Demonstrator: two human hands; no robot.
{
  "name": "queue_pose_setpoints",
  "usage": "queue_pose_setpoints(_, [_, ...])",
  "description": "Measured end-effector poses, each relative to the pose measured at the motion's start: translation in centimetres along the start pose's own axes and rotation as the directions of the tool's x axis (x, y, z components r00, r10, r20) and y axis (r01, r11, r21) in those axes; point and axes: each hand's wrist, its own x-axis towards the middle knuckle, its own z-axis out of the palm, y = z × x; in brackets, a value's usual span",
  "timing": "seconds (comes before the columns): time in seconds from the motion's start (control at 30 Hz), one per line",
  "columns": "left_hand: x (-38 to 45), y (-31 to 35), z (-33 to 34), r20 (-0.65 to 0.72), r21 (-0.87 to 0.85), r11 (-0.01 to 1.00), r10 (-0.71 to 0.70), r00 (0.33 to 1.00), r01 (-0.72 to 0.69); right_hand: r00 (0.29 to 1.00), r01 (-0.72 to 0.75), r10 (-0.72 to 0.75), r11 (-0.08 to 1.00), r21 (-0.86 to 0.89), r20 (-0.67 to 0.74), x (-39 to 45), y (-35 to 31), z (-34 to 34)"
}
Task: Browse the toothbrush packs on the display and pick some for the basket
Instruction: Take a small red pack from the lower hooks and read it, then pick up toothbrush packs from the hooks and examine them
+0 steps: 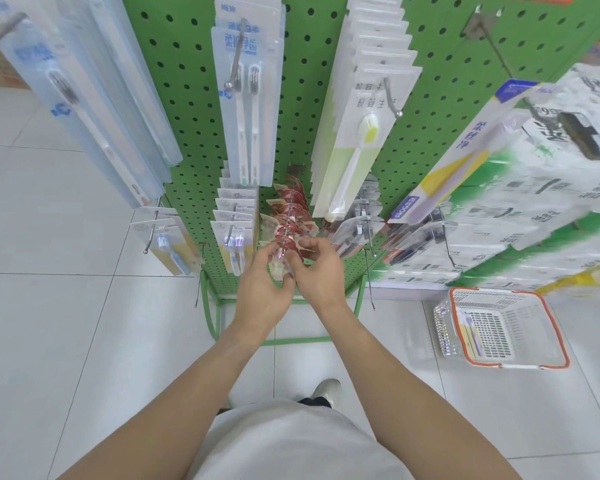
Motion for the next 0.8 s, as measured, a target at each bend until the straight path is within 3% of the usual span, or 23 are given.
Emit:
queue_pose_setpoints(0.57, [1.3, 0.5, 0.0, 0.020, 0.022, 0.999, 0.024, 1.000, -0.025, 1.000, -0.023, 0.023, 0.999, 0.031, -0.008, 1.7, -0.5, 0.3])
queue_pose_setpoints(0.8, [-1.3, -0.5, 1.2, 0.032, -0.043, 0.987, -0.152, 0.988, 0.153, 1.000, -0.020, 0.020, 0.998, 0.058, -0.013, -0.3, 1.1, -0.8])
